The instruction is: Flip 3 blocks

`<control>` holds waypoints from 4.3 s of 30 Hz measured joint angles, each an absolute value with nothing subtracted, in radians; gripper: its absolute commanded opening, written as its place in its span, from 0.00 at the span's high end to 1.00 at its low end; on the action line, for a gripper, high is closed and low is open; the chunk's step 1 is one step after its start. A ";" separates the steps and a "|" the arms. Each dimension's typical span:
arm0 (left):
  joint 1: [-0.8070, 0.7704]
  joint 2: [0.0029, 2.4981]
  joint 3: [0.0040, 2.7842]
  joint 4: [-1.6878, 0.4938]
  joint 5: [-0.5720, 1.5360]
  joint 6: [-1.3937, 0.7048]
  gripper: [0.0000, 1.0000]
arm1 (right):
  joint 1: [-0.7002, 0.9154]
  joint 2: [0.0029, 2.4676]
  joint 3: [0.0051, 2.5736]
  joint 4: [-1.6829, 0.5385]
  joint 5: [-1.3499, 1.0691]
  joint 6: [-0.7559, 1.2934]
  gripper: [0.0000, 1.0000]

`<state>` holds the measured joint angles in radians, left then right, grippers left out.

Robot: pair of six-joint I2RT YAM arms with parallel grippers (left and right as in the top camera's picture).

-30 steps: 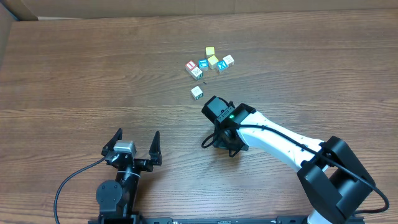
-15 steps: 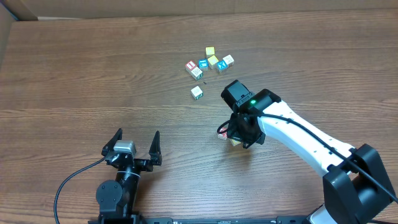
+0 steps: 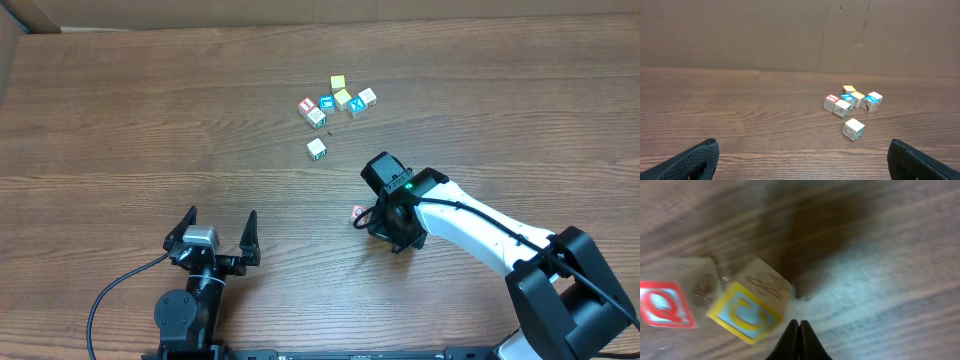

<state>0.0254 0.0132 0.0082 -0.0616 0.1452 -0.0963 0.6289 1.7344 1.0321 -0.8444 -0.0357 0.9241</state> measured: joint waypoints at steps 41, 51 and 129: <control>0.025 0.013 0.008 -0.062 0.145 -0.096 0.00 | 0.629 1.734 1.032 -0.677 0.001 0.744 0.96; 0.025 0.013 0.008 -0.062 0.145 -0.096 0.00 | 0.629 1.734 1.032 -0.633 -0.068 0.674 0.96; 0.025 0.013 0.008 -0.062 0.145 -0.096 0.00 | 0.604 1.744 1.032 -0.612 -0.059 0.673 0.96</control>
<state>0.0254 0.0132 0.0082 -0.0616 0.1452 -0.0963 0.6044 1.7435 1.0321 -0.6121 -0.0589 0.6735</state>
